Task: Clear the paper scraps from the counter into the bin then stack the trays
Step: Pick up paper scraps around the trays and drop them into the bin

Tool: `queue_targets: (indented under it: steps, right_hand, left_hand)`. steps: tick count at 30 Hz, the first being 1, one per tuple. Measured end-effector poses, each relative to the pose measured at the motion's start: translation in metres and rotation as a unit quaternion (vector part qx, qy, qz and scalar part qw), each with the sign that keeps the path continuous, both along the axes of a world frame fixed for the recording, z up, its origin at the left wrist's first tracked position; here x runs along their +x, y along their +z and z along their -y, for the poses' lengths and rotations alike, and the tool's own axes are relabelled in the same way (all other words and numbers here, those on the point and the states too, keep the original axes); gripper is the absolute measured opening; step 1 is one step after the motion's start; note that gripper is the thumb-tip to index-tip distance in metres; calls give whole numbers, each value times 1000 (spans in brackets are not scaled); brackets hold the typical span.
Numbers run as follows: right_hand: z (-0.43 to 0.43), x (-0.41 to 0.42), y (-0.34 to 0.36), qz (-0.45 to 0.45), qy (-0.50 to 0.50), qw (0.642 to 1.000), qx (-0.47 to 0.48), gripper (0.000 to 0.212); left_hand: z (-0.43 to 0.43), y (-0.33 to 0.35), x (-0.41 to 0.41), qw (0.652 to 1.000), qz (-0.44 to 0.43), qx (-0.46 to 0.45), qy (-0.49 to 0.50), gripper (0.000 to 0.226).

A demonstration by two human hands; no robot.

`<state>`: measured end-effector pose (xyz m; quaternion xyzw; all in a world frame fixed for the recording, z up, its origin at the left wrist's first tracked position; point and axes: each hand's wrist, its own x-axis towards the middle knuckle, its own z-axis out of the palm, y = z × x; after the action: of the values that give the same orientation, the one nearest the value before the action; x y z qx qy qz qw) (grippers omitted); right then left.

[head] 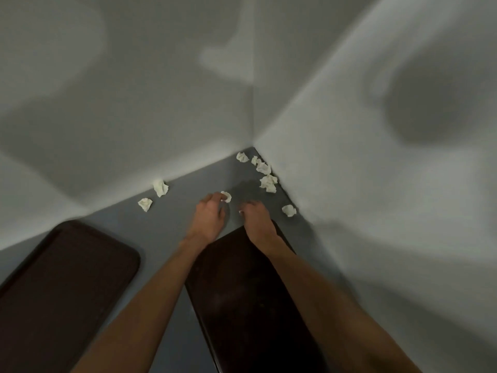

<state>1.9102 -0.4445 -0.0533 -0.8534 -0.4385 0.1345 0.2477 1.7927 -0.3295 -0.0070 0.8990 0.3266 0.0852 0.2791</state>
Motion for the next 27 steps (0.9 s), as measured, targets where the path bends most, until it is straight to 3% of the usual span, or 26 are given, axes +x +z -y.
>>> queue_targets:
  steps: [6,8,12,16,22,27]
  right_hand:
    - [46,-7,14,-4,-58,992,109,17]
    - [62,-11,22,-20,-89,989,115,17]
    - [94,-26,35,-28,-131,983,126,18]
    - [120,-52,55,-35,-182,971,149,19]
    - [159,-112,87,-43,-280,939,194,18]
    - [205,-164,101,-25,-380,899,217,20]
  left_hand:
    - [-33,-35,57,997,-36,12,-66,54]
    - [-32,-47,60,992,-92,24,-78,55]
    - [-23,-66,38,978,-149,102,-105,38]
    - [-13,-58,23,985,-145,41,-90,31]
    - [35,-5,-17,996,44,-10,-80,19]
    - [103,33,-54,980,109,-48,-161,20]
